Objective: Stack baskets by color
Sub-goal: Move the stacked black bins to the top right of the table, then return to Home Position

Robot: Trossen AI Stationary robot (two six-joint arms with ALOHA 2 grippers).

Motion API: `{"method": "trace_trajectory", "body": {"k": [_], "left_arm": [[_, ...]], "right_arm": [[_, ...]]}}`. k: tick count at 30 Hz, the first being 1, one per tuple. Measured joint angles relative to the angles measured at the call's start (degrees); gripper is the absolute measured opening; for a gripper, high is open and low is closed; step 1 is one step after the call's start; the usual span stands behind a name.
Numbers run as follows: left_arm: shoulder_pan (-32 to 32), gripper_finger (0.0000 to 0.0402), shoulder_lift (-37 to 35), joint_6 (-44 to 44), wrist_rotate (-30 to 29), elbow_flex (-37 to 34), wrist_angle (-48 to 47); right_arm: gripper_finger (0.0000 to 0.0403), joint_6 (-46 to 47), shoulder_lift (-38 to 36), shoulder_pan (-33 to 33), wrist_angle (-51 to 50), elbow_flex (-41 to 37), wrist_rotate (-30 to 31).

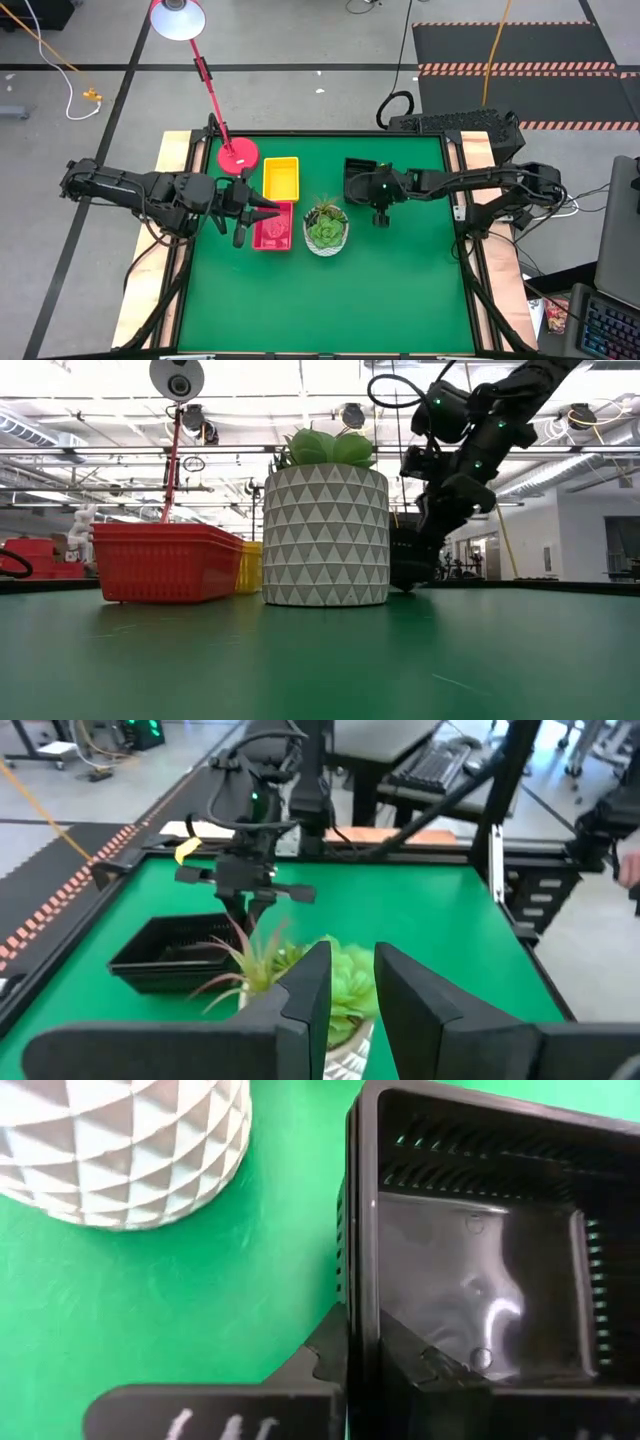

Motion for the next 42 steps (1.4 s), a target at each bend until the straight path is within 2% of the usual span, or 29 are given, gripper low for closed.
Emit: {"method": "trace_trajectory", "body": {"k": [7, 12, 20, 23, 33, 37, 42], "left_arm": [[1.5, 0.0081, -2.2, -1.4, -0.1, 0.0, 0.2], [1.5, 0.0081, -2.3, -1.6, -0.1, 0.0, 0.2], [1.3, 0.0081, -2.2, -1.8, -0.1, 0.0, 0.2], [1.0, 0.0081, -2.2, -1.5, -0.2, 0.0, 0.2], [1.0, 0.0081, -2.8, -0.6, -5.1, 0.0, 0.4], [1.0, 0.0081, -3.6, 0.2, -5.7, 0.0, 0.2], [-0.4, 0.0081, -8.8, 0.2, -9.4, 0.0, -0.6]], "right_arm": [[0.0010, -6.3, 0.1, -3.5, 3.8, 0.0, -5.5], [0.0010, -8.3, 2.3, -4.8, 3.0, 0.3, -5.7], [0.0011, -7.0, 8.9, -4.9, 3.2, 5.5, -5.6], [0.0031, -5.0, 9.2, -5.0, 3.0, 5.9, -5.6], [0.0137, -2.0, 8.6, -5.0, 2.2, 5.9, -5.7], [0.0159, -0.9, 5.4, -5.0, 1.2, 5.9, -5.6], [0.0165, 1.5, -1.9, -5.0, -4.8, 5.9, -5.5]]}}
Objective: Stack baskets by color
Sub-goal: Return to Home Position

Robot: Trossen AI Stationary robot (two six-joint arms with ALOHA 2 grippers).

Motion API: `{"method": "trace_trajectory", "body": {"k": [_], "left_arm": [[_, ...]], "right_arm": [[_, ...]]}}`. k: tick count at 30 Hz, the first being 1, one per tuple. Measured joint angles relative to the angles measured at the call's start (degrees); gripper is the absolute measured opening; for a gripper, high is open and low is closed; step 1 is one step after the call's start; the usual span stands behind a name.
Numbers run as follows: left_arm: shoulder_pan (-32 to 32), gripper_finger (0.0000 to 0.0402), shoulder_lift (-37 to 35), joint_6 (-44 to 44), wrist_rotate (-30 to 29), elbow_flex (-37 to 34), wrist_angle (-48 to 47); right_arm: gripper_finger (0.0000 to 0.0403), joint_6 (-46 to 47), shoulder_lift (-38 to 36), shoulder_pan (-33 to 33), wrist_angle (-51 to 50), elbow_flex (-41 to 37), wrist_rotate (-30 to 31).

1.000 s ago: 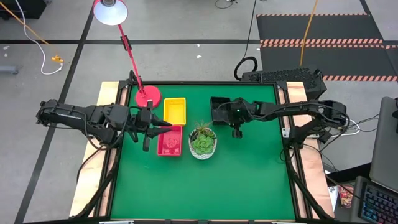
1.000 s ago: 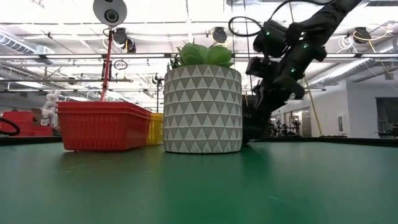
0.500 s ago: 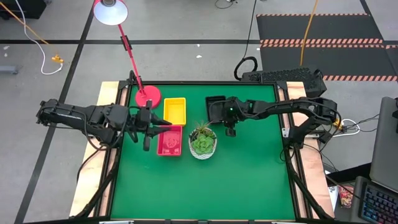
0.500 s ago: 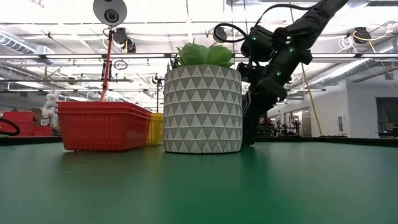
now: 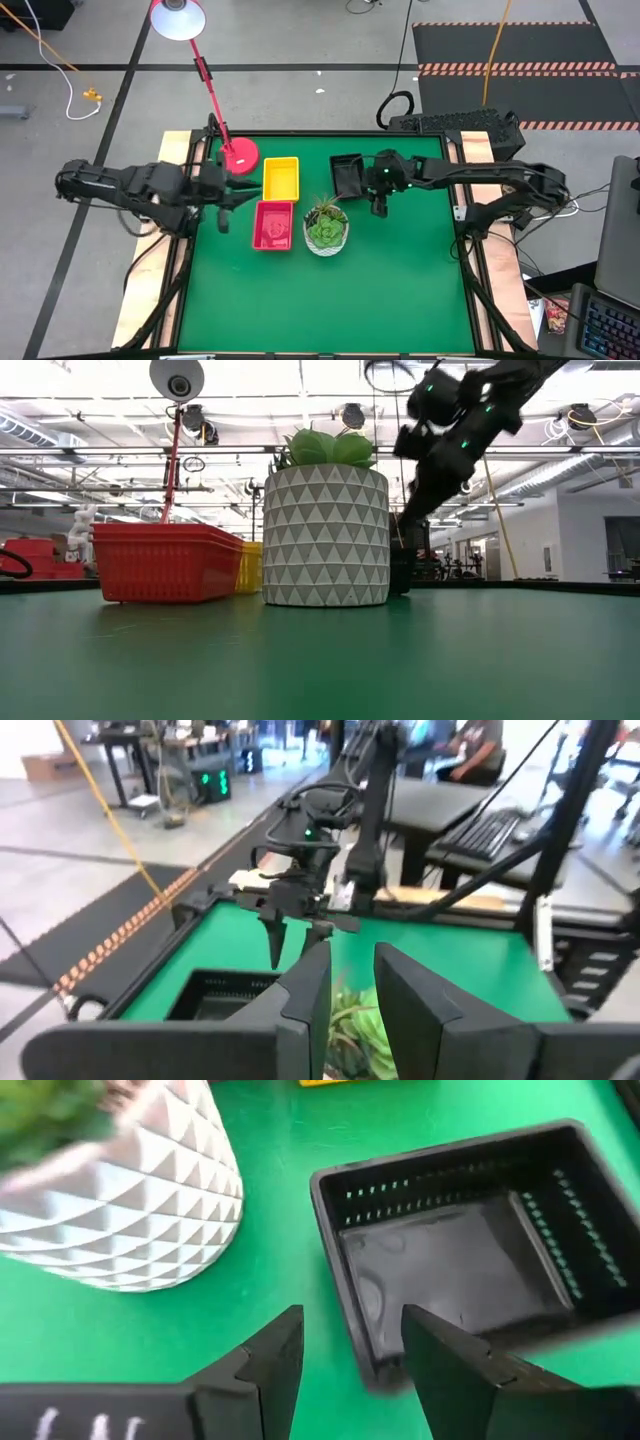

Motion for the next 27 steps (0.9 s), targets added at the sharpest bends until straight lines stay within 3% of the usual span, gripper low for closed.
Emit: {"method": "trace_trajectory", "body": {"k": [6, 15, 27], "left_arm": [[-3.3, 0.0081, -5.8, -1.2, -1.6, -3.5, -2.9], [-4.9, 0.0081, -14.7, -4.9, -4.6, -22.0, 4.5], [-7.6, 0.0081, -33.2, -2.4, -6.2, -38.6, 17.6]], "right_arm": [[0.0161, 7.5, -9.2, 2.0, -10.1, 0.0, -0.1], [0.0160, 15.8, -21.9, 7.4, -14.5, -5.0, -0.1], [0.0160, 23.2, -43.8, 11.7, 9.5, -28.0, 0.1]]}}
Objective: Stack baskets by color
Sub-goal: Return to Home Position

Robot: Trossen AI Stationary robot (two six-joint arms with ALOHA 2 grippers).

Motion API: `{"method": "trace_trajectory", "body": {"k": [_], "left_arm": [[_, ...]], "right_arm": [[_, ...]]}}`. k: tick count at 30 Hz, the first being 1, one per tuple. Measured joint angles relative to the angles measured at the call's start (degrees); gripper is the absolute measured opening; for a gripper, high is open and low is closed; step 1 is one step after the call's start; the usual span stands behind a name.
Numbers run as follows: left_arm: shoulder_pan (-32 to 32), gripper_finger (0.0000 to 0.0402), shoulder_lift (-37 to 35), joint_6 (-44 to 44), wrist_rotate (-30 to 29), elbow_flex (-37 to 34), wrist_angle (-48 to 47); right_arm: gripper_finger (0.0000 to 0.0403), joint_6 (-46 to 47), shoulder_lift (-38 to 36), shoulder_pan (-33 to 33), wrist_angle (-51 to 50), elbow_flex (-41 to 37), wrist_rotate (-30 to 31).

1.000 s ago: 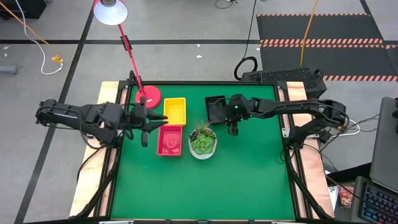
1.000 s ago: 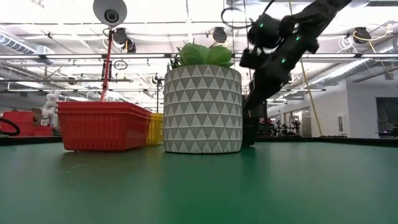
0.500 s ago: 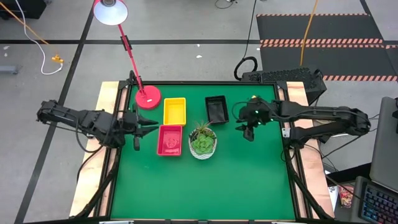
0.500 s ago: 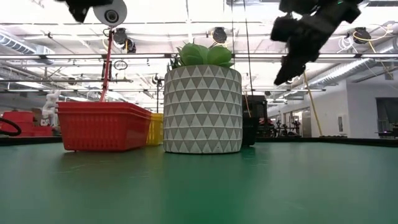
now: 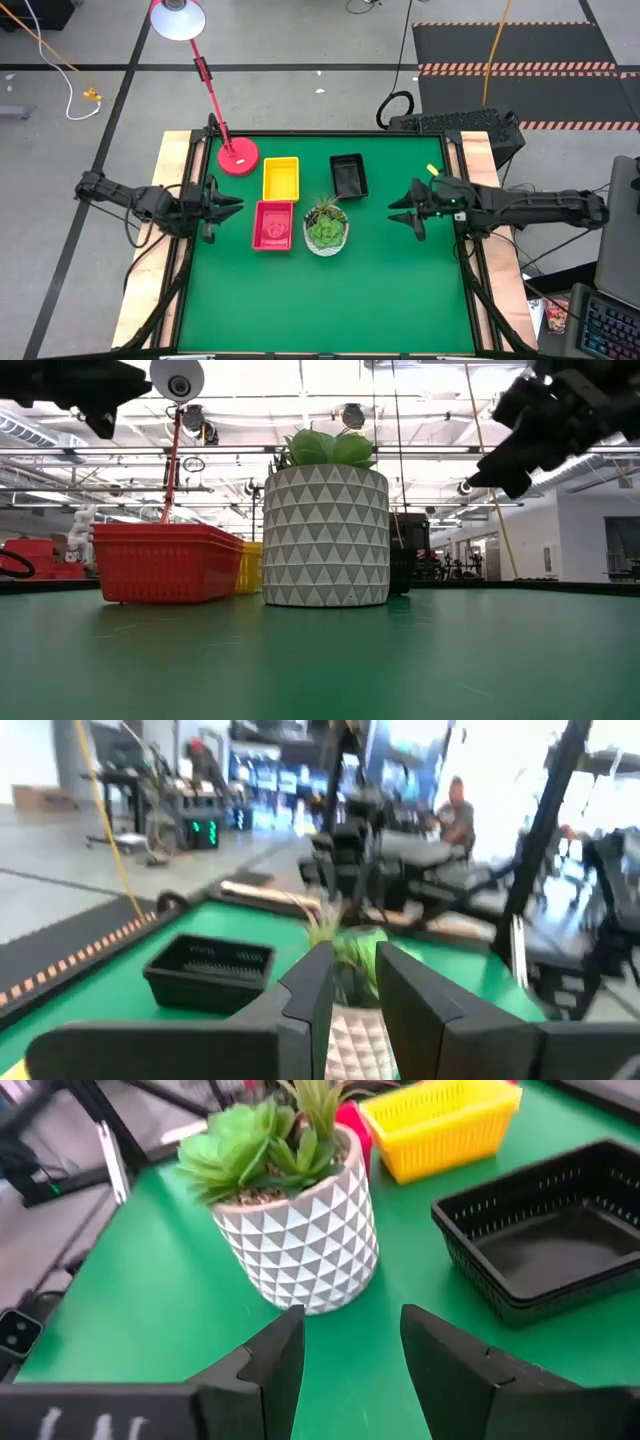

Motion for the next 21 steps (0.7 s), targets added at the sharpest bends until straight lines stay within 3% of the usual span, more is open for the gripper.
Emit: {"method": "trace_trajectory", "body": {"k": [8, 13, 21], "left_arm": [[-1.0, 0.0081, -6.6, -3.3, -0.1, -3.0, -5.0], [-1.5, 0.0081, -9.5, 0.0, 0.7, -6.9, -2.0], [-1.2, 0.0081, -12.6, 7.0, 14.2, -10.3, 4.1]], "right_arm": [[0.0160, -0.7, -8.4, 0.0, 18.9, -14.6, 0.0], [0.0160, -1.6, -12.4, 0.0, 25.0, -19.3, -0.8], [0.0159, -5.1, -14.1, 0.0, 33.3, -19.3, -6.4]]}}
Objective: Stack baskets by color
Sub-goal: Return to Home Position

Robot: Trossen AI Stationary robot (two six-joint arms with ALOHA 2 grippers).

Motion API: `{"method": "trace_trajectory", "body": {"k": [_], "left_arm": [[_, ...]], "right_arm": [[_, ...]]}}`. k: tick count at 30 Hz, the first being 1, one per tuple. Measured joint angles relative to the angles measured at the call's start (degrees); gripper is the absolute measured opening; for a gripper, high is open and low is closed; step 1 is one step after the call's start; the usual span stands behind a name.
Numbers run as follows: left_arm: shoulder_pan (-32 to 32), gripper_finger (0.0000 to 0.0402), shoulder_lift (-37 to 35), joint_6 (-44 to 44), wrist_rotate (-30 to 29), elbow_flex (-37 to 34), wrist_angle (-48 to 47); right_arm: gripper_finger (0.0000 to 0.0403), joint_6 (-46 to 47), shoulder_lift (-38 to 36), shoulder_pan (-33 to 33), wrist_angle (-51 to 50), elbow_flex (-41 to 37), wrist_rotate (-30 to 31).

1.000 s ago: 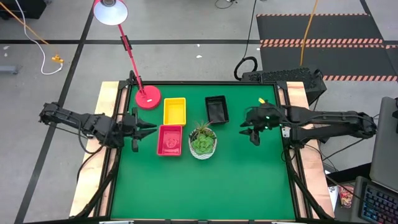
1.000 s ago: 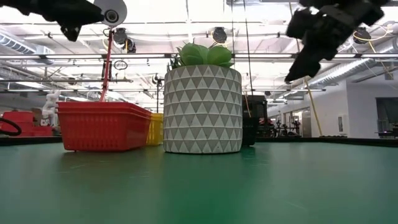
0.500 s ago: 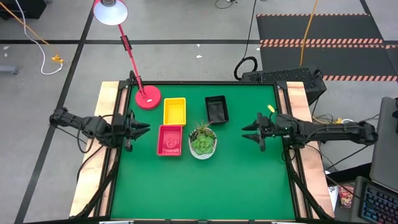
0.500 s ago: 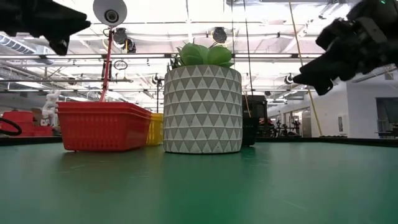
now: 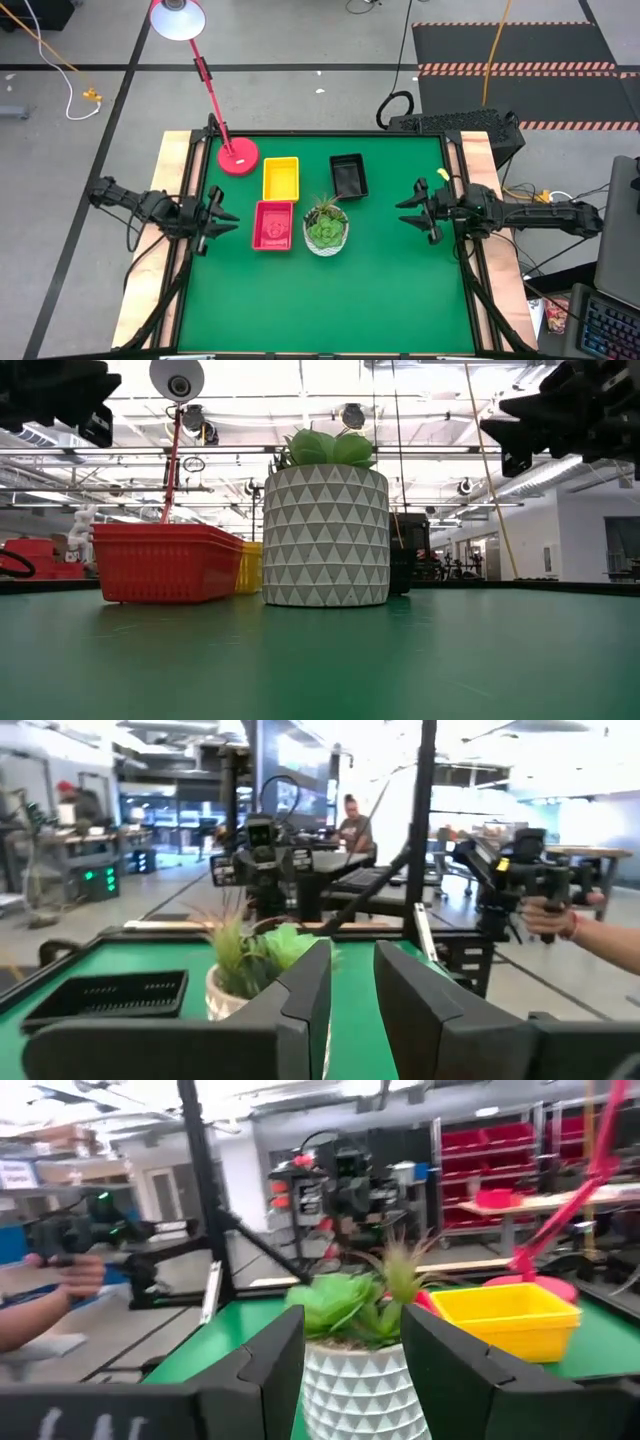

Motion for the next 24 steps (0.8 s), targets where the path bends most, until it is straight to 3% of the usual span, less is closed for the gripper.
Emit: {"method": "trace_trajectory", "body": {"k": [6, 12, 19, 24], "left_arm": [[2.4, 0.0081, 0.0, 1.6, 3.6, -0.1, 0.2], [8.2, 0.0081, 0.0, -0.4, 7.1, -4.8, 5.4], [15.2, 0.0081, 0.1, -4.4, 16.4, -4.7, 4.2], [17.0, 0.0081, 0.1, -4.4, 17.9, -4.7, 2.0]], "right_arm": [[0.0160, 0.2, 0.0, 0.0, 0.8, -0.1, -1.7], [0.0160, 0.2, 0.0, 0.0, 0.5, -0.2, -1.7], [0.0160, -1.1, 0.0, 0.0, -0.9, -0.2, -1.7], [0.0160, -2.2, 0.0, 0.0, -1.2, -0.2, -1.7]]}}
